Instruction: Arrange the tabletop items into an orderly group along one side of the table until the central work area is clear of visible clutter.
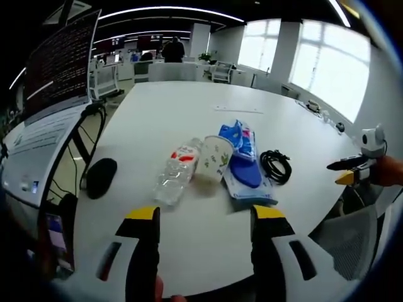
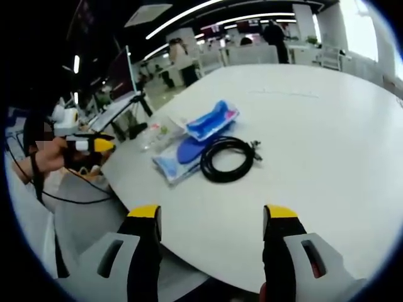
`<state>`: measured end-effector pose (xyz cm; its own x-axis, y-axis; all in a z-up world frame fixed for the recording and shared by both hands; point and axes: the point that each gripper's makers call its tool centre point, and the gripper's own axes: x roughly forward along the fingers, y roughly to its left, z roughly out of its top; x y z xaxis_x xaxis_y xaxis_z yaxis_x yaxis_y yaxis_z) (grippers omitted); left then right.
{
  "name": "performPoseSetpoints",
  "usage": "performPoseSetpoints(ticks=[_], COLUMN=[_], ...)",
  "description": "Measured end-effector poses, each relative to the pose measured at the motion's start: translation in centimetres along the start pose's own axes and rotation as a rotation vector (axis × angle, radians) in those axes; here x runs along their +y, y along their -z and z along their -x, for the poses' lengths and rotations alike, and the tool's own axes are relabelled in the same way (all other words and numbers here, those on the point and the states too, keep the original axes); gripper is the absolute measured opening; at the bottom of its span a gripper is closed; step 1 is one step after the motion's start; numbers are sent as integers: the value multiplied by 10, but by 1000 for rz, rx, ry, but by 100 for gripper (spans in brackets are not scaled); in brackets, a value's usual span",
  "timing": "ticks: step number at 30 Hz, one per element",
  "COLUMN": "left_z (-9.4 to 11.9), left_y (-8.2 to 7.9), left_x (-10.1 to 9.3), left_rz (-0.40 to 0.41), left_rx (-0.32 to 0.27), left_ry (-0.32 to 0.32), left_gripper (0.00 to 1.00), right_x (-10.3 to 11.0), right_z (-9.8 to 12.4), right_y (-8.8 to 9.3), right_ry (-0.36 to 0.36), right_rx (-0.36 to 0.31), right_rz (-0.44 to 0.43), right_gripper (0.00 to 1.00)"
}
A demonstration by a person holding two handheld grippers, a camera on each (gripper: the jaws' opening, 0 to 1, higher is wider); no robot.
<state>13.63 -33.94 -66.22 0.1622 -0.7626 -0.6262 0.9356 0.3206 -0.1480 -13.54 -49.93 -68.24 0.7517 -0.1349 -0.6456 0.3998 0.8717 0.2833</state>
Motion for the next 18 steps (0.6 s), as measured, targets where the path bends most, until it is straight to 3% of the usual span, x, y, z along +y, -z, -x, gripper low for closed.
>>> performPoseSetpoints(ticks=[6, 18], left_z=[-2, -19], left_y=[-1, -20], left_x=[5, 20], left_rz=[5, 18], left_rx=[2, -12], left_ry=[-5, -16], left_gripper=[57, 55], right_x=[0, -2], right_z=[0, 3], right_y=[2, 4], right_ry=[2, 14], right_rx=[4, 8], right_rz=[0, -8], right_gripper=[64, 63])
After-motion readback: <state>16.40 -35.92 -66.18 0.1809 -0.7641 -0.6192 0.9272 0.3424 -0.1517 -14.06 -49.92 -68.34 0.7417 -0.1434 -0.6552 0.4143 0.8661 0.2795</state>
